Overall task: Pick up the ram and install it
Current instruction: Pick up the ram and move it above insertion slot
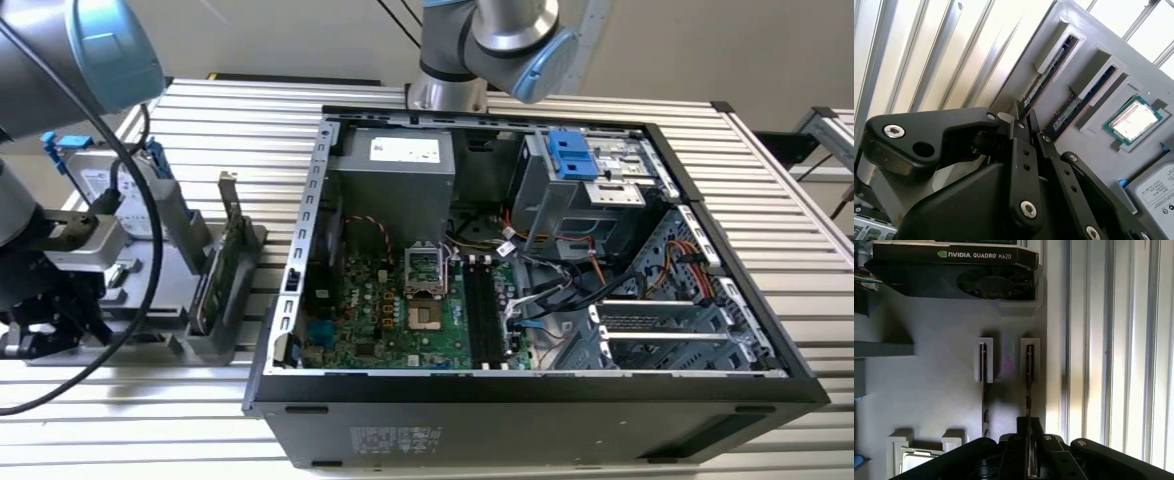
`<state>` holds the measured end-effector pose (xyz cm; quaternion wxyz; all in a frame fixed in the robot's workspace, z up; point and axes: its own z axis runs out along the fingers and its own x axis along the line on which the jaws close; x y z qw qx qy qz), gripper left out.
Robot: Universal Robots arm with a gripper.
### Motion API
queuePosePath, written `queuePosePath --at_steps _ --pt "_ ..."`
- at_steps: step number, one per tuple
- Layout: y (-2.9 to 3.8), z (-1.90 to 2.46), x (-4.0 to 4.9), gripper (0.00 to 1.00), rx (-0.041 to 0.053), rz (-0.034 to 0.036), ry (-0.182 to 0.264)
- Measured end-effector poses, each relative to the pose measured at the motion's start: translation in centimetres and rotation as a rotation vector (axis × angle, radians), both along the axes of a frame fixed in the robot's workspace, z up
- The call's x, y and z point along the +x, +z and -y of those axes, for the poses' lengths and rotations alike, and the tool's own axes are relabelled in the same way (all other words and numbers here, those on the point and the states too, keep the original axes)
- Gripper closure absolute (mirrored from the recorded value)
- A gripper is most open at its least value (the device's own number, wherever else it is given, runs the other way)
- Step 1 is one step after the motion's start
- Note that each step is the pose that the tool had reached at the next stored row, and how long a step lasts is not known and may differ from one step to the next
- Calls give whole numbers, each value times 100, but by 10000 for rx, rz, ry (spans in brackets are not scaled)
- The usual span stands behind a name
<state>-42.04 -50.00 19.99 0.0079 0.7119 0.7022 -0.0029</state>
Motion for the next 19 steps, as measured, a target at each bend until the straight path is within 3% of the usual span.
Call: queuePosePath --at_steps 19 --pt "257 1 1 100 0 1 2"
